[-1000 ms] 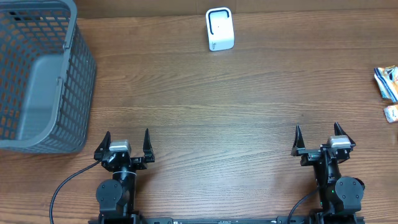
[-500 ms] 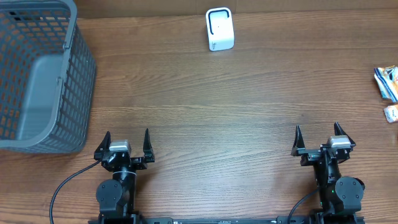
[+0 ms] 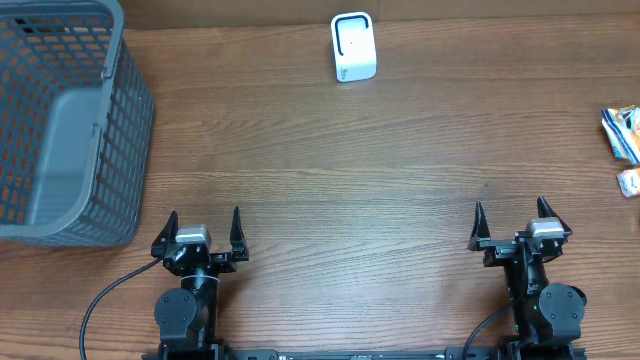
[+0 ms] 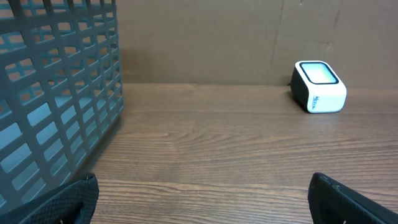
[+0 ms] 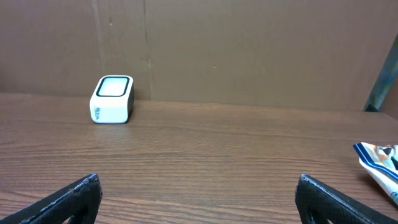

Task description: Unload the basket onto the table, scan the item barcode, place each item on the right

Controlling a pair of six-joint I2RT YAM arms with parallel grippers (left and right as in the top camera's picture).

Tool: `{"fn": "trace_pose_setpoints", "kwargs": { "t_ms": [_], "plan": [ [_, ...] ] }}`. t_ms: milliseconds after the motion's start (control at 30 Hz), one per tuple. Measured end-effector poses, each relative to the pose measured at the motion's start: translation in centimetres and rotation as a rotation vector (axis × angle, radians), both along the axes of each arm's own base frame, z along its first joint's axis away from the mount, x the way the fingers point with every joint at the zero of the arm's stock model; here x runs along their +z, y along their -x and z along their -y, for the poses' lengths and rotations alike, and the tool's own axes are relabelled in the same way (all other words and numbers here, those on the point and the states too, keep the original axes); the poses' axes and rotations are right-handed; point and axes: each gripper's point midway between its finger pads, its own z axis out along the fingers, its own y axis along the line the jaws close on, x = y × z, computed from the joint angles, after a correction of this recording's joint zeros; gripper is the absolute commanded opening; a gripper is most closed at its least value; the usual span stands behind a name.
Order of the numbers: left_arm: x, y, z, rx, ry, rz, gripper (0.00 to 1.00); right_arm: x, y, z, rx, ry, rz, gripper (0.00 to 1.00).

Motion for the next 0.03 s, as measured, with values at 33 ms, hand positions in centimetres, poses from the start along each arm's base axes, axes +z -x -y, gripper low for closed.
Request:
{"fn": "trace_pose_setpoints", "kwargs": {
  "t_ms": [33],
  "plan": [
    [0.0, 0.0, 0.0, 0.0, 0.0, 0.0, 1.0, 0.01, 0.0, 0.01, 0.0, 0.0, 0.0, 1.0]
  ]
}}
